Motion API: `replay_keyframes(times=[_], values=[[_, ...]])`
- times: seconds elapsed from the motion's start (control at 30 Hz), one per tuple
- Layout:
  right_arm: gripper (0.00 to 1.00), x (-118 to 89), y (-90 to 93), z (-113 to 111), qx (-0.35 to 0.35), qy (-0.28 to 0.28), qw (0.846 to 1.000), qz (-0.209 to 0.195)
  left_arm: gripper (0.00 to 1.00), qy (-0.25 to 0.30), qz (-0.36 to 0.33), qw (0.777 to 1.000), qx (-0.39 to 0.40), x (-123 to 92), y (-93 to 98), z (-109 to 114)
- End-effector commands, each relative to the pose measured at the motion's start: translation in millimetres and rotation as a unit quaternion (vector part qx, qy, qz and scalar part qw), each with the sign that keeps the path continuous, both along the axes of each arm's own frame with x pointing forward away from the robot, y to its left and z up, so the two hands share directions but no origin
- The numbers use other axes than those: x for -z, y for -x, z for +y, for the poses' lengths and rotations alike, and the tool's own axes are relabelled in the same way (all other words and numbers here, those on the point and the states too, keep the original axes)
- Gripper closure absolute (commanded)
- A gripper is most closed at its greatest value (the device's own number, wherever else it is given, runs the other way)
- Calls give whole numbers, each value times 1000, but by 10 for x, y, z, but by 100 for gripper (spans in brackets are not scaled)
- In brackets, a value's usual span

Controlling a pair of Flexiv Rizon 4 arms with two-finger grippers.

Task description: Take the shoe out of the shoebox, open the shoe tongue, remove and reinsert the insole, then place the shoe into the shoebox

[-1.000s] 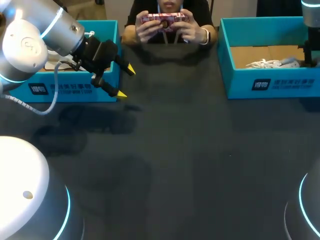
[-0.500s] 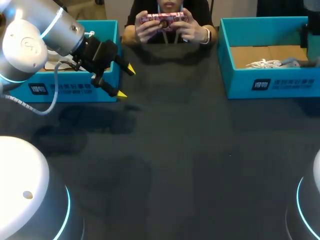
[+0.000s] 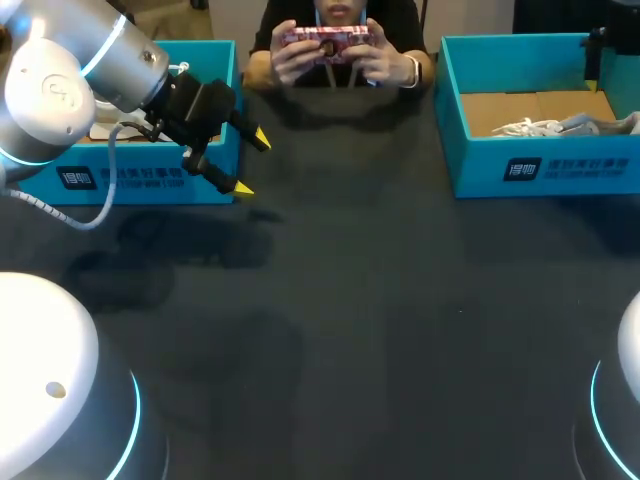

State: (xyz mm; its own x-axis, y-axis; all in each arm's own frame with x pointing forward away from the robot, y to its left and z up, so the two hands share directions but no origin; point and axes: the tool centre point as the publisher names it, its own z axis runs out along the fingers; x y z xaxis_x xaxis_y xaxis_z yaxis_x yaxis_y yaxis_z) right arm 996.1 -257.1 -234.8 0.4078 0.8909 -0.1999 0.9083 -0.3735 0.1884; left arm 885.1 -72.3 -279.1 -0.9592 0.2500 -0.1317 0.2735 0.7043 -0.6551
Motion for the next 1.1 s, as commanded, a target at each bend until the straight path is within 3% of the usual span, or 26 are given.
replay_keyframes(times=[0.03, 0.3, 0.5, 0.57, 0.63, 0.67, 1.1], values=[[1, -2, 109, 108, -26, -8, 999, -22, 0, -2, 0, 1000, 0, -6, 8, 5], [0, -10, 104, 147, -18, -8, 999, -33, 0, -22, -90, 987, 131, -324, -133, 185], [0, -10, 104, 147, -18, -8, 999, -33, 0, -51, -177, 945, 271, -480, -285, 450], [0, -10, 104, 147, -18, -8, 999, -33, 0, -58, -188, 927, 319, -516, -342, 557], [0, -10, 104, 147, -18, -8, 999, -33, 0, -59, -183, 924, 329, -526, -360, 582], [0, -10, 104, 147, -18, -8, 999, -33, 0, -64, -179, 905, 382, -579, -490, 727], [0, -10, 104, 147, -18, -8, 999, -33, 0, -64, -179, 905, 382, -579, -490, 727]])
